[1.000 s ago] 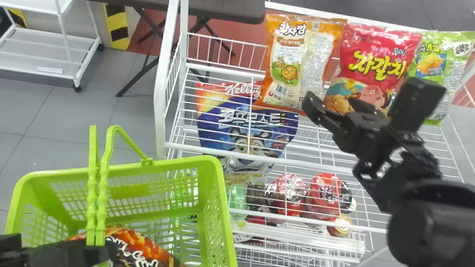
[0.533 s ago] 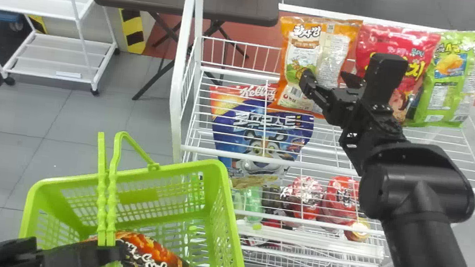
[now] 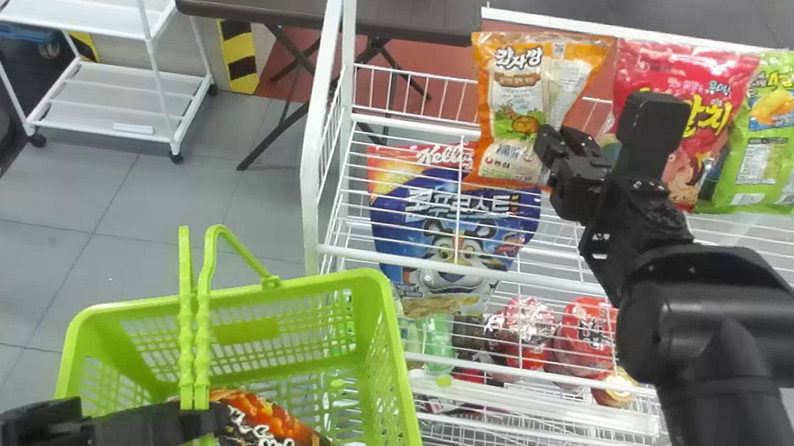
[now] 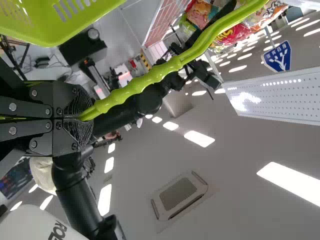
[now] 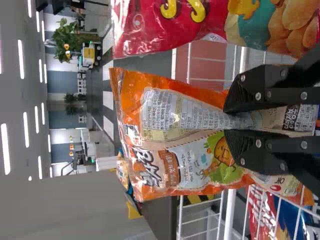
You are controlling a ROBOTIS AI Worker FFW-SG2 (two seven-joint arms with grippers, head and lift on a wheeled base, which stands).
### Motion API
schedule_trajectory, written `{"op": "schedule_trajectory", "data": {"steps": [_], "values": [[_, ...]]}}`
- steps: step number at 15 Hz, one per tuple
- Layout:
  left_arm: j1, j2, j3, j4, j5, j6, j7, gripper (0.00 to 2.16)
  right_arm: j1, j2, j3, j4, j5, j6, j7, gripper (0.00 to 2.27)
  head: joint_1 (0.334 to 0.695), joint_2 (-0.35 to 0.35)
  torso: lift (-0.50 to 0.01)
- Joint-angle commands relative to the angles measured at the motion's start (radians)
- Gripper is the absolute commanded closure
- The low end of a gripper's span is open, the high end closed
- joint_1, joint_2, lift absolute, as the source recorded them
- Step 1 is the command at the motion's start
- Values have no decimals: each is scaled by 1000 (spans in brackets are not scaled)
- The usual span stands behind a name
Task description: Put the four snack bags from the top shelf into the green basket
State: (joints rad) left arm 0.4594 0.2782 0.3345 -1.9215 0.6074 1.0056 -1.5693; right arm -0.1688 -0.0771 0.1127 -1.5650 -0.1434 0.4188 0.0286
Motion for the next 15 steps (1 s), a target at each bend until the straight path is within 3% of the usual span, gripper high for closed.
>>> {"op": "schedule_trajectory", "data": {"steps": [1,7,11,13,15], "values": [[-1,-2,3,-1,0,0,-11,2148,81,-6,-28,-170,-42,50,5,2250,695,1,-4],[-19,-8,1,1,-5,0,-11,2148,410,-16,-48,-707,-208,320,53,2250,695,22,-4],[-28,-10,-11,-4,-8,3,-11,2148,611,-29,65,-911,-239,372,77,2250,695,125,-4],[-28,-11,-14,-8,-8,6,-11,2148,637,-35,122,-960,-262,516,76,2250,695,179,-4],[-28,-11,-15,-13,-3,12,-11,2148,637,-35,177,-974,-252,685,60,2250,695,279,-4]]}}
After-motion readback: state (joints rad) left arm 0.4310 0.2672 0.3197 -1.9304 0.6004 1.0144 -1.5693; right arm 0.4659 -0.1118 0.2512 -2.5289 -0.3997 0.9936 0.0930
